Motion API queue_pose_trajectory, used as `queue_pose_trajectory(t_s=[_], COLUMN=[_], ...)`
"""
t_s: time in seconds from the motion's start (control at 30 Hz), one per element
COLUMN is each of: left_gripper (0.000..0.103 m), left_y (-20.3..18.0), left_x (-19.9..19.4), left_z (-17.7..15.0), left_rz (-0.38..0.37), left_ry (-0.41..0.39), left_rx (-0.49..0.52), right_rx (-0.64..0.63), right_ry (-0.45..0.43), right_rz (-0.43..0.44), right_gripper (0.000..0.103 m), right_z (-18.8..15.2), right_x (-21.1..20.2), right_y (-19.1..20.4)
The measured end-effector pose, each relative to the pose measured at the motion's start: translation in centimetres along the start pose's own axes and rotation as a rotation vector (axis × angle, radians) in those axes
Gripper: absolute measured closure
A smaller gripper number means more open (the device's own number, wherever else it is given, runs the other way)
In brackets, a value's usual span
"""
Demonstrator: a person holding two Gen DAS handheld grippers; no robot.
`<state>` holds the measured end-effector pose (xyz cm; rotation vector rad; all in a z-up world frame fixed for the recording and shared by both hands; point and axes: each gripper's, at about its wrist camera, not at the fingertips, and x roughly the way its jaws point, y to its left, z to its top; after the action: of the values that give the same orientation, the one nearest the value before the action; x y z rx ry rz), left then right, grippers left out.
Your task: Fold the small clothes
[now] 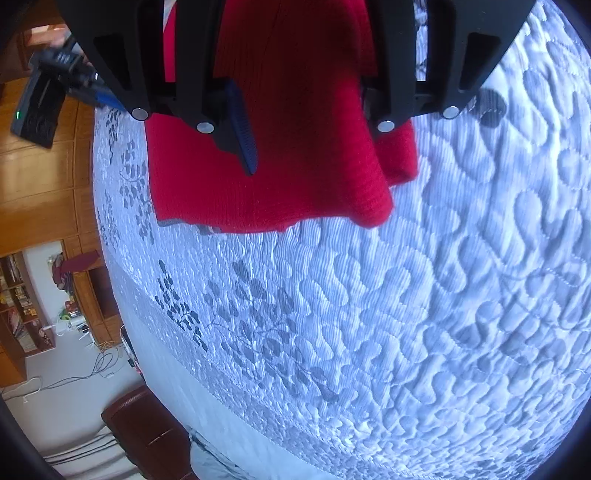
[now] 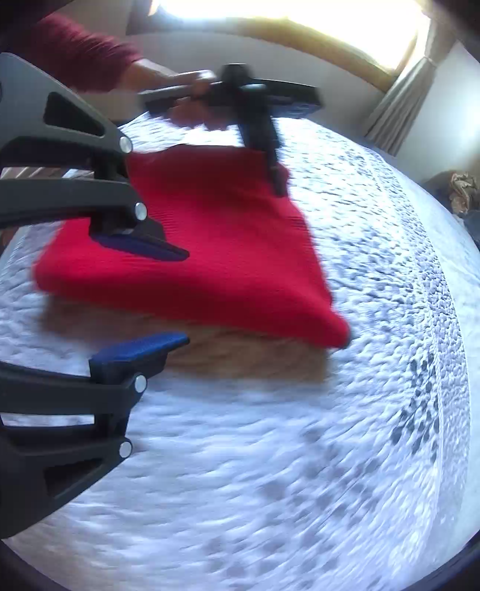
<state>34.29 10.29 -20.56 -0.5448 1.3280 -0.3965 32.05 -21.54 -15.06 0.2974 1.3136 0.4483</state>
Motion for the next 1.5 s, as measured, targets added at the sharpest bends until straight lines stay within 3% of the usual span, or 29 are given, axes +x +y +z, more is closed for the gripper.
queue_pose_trajectory(t_s=[0.03, 0.1, 0.2, 0.27, 0.37, 0.43, 0.57, 0.77, 0.8, 0.83, 0.87, 1.0, 1.1, 1.13, 1.27, 1.5], left_gripper=[0.060, 0.069, 0.079, 0.088, 0.091, 0.091, 0.090, 0.074, 0.069, 0.069, 0.069, 0.069, 0.069, 0.069, 0.069, 0.069], left_y=[-0.1, -0.4, -0.4, 0.0, 1.0, 1.9, 1.5, -1.0, -1.3, -1.6, -1.7, -2.0, -2.0, -2.0, -1.8, -1.5], left_x=[0.3, 0.7, 0.6, 0.0, -2.0, -1.4, -0.1, -1.2, -1.4, -1.6, -1.7, -2.3, -2.4, -2.5, -2.5, -2.0], left_z=[0.1, 0.2, 0.0, -0.2, -0.7, -0.8, -0.7, -1.4, -1.7, -2.1, -2.3, -3.4, -3.9, -4.1, -4.3, -4.3], left_rz=[0.000, 0.011, 0.014, 0.020, -0.001, 0.024, 0.058, 0.185, 0.194, 0.201, 0.207, 0.244, 0.251, 0.255, 0.254, 0.247], left_ry=[0.003, 0.000, -0.014, -0.044, -0.118, -0.100, -0.068, -0.051, -0.052, -0.055, -0.058, -0.080, -0.105, -0.111, -0.130, -0.144], left_rx=[0.004, 0.025, 0.044, 0.035, 0.018, -0.003, 0.021, 0.100, 0.111, 0.120, 0.125, 0.149, 0.160, 0.166, 0.169, 0.182], right_rx=[0.001, 0.011, 0.051, 0.050, 0.017, 0.012, 0.048, 0.001, -0.001, -0.003, -0.010, -0.002, 0.020, 0.012, -0.024, -0.035], right_ry=[0.004, 0.019, 0.049, 0.071, 0.067, 0.078, 0.086, 0.067, 0.067, 0.069, 0.072, 0.092, 0.110, 0.108, 0.079, 0.085], right_rz=[-0.015, -0.047, -0.030, -0.017, -0.047, -0.112, -0.092, -0.113, -0.112, -0.112, -0.114, -0.126, -0.076, -0.072, -0.114, -0.157], right_gripper=[0.056, 0.053, 0.052, 0.076, 0.079, 0.076, 0.073, 0.064, 0.060, 0.048, 0.042, 0.044, 0.073, 0.087, 0.094, 0.095], right_z=[1.1, 3.7, 5.3, 6.0, 6.2, 5.9, 5.6, 5.6, 5.7, 5.6, 5.6, 6.2, 6.6, 6.7, 6.6, 6.4], right_x=[0.7, 2.5, 4.2, 5.2, 5.8, 6.3, 6.6, 5.0, 5.0, 4.8, 4.9, 6.3, 7.3, 7.5, 7.0, 8.2], right_y=[-0.1, -0.1, -1.3, -1.4, -1.1, -1.4, -2.3, -1.6, -1.4, -1.3, -1.2, -1.3, -1.5, -1.3, -0.5, -1.0])
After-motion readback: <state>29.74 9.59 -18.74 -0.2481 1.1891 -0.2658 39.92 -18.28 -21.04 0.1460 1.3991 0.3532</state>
